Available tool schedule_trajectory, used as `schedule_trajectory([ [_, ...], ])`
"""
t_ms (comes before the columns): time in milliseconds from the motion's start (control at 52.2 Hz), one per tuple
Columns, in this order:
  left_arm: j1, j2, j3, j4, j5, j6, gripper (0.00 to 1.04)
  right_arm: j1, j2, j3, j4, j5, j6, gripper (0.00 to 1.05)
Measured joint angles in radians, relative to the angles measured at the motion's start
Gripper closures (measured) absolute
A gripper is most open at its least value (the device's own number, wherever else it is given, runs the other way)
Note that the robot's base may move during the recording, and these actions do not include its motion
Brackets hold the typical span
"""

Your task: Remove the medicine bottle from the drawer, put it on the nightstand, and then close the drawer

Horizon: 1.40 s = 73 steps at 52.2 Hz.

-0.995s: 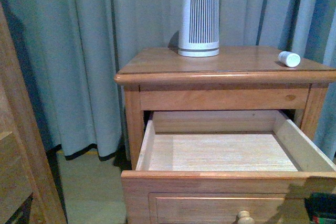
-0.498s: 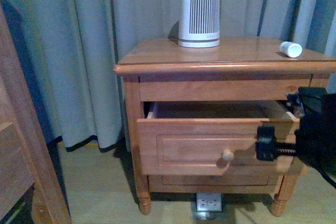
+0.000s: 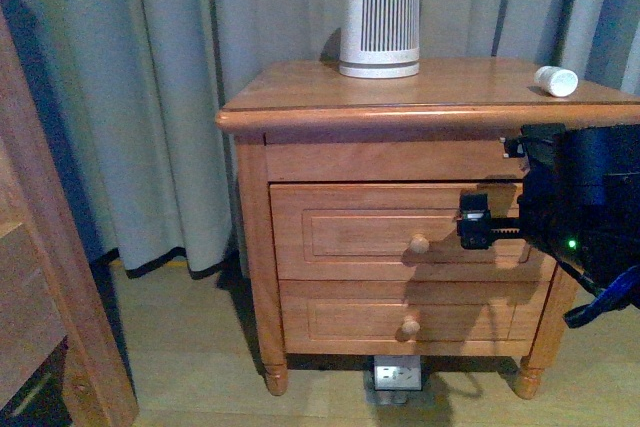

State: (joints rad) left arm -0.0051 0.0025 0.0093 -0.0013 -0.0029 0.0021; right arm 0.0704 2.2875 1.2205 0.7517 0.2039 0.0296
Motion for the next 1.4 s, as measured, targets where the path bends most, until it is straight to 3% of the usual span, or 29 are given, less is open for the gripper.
schedule_trajectory([
  [287, 0.0, 0.0, 0.0, 0.0, 0.0, 0.0, 0.07, 0.006, -0.597, -0.508, -0.125, -0.024, 0.109, 0.07],
  [593, 0.0, 0.0, 0.0, 0.0, 0.0, 0.0, 0.07, -0.005, -1.33, -0.869, -0.338, 0.096, 0.068, 0.07],
  [861, 0.0, 0.0, 0.0, 0.0, 0.0, 0.0, 0.07, 0.15, -1.823, -1.06, -0.61, 0.313, 0.045, 0.07],
  [1148, 0.0, 0.0, 0.0, 0.0, 0.0, 0.0, 0.07, 0.167, -1.889, -1.087, -0.646, 0.327, 0.045, 0.07],
  [1282, 0.0, 0.0, 0.0, 0.0, 0.0, 0.0, 0.07, 0.074, -1.96, -1.148, -0.512, -0.012, 0.002, 0.26],
  [1397, 0.0, 0.0, 0.0, 0.0, 0.001, 0.0, 0.07, -0.037, -2.002, -1.162, -0.525, -0.19, -0.013, 0.45],
])
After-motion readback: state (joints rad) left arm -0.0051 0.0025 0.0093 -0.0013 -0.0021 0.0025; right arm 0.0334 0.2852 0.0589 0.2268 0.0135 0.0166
